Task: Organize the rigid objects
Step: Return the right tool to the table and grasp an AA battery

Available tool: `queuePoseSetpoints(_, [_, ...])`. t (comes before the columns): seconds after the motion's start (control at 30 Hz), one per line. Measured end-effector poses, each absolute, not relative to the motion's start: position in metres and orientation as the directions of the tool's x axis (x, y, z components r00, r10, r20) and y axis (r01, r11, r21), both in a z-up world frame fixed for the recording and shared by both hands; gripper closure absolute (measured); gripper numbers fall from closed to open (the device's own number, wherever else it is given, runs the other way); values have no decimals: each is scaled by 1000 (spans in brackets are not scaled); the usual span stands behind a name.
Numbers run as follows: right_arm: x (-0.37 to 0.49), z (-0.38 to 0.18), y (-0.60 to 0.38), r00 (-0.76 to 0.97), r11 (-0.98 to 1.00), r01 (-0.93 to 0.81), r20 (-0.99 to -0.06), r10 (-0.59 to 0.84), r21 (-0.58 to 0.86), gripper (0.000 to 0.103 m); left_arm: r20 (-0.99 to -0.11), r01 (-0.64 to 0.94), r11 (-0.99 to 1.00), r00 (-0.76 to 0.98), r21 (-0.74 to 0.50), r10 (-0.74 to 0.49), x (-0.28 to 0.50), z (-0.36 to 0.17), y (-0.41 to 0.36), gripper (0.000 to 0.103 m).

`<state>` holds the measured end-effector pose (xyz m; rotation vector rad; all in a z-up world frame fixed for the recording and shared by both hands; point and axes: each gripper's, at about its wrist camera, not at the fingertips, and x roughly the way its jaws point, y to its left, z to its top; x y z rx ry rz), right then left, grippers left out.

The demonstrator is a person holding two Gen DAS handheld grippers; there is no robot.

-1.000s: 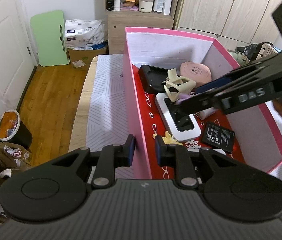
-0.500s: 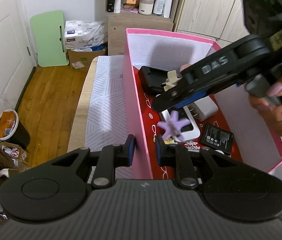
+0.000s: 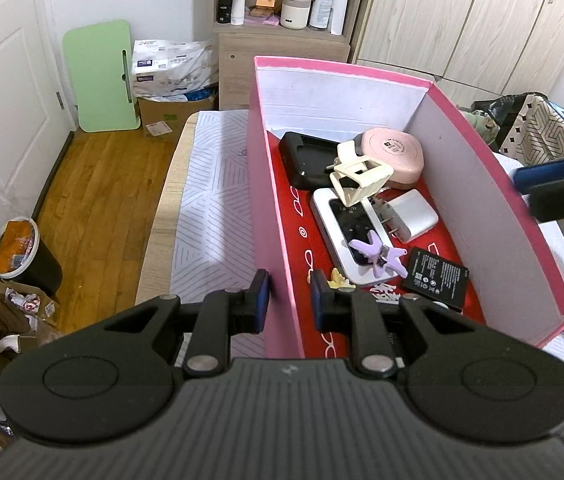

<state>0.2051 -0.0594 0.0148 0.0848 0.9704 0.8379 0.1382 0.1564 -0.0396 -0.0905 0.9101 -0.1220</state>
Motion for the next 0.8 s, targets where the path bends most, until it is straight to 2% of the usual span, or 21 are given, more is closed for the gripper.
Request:
queuePoseSetpoints(0.07, [198, 17, -79, 345, 712, -582, -674, 653, 392, 45, -784, 65, 990, 605, -125, -139, 139, -39, 155, 83])
queuePoseSetpoints(0.13, [193, 14, -100, 411, 753, -548, -667, 621, 363, 39, -785, 66, 991, 604, -120, -135, 139, -39, 154, 82])
queuePoseSetpoints(0.37, [187, -20, -148, 497, 829, -470, -686, 531, 302, 40, -790, 59, 993, 601, -103, -118, 140, -38, 151, 82])
queuePoseSetpoints(0.47, [180, -40, -148, 530, 824, -514, -667, 523, 237, 46, -792, 56, 993, 600, -100, -113, 139, -38, 150, 82])
queuePoseSetpoints(0.53, [175, -52, -149, 531, 808, -555, -664, 527, 197, 57, -793, 55, 994, 598, -98, -111, 140, -37, 150, 82])
queuePoseSetpoints(0.57, [174, -58, -149, 526, 792, -586, -662, 534, 174, 59, -794, 55, 994, 598, -95, -109, 140, -37, 149, 82])
queuePoseSetpoints(0.67, [167, -67, -150, 505, 719, -686, -639, 580, 111, 61, -797, 57, 995, 595, -87, -104, 140, -37, 148, 82])
queuePoseSetpoints(0.8, [166, -83, -143, 438, 639, -766, -672, 597, 70, 61, -796, 63, 995, 597, -81, -102, 140, -37, 147, 82])
